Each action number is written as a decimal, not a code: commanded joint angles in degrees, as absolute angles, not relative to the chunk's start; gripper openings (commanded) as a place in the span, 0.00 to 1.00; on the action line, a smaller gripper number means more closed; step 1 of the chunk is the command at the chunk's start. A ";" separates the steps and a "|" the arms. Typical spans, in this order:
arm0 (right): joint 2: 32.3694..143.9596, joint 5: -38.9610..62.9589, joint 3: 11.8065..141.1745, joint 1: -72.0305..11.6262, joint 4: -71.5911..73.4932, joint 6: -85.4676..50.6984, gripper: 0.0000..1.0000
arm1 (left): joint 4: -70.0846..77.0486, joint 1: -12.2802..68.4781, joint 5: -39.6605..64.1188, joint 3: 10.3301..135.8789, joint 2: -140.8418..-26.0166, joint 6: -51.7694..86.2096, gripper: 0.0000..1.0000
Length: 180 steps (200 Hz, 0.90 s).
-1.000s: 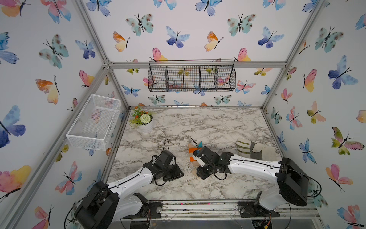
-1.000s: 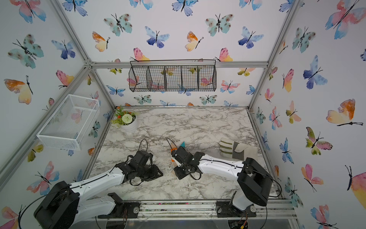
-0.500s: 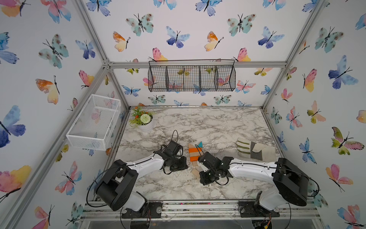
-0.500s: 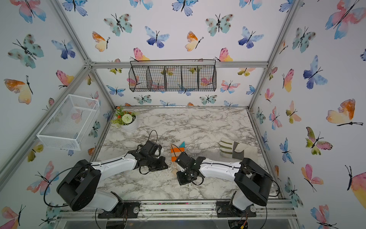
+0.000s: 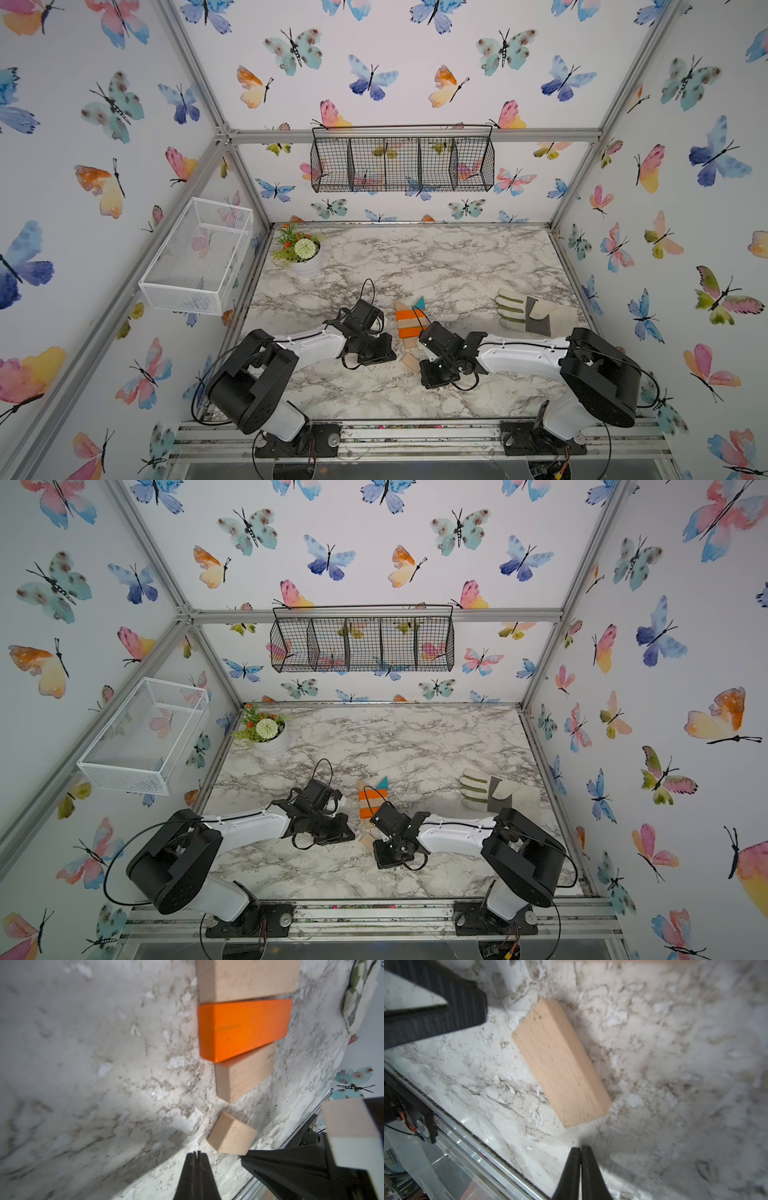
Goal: Assemble a carrot with building blocks
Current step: Assemble the building block at the center of the board.
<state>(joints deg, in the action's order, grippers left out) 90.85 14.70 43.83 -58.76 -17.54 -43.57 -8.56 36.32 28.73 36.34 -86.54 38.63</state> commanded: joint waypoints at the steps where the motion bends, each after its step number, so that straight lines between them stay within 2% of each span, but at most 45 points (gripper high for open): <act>1: 90.10 12.80 42.83 -57.38 -16.59 -44.31 0.08 | -4.95 36.29 31.45 35.07 -86.41 40.30 0.00; 66: 90.79 16.94 40.21 -54.93 -12.83 -43.81 0.08 | -3.21 38.54 29.97 35.79 -88.16 41.61 0.00; 180: 91.55 16.45 41.32 -51.90 -13.76 -41.20 0.04 | -0.81 41.34 29.10 35.64 -90.35 43.69 0.00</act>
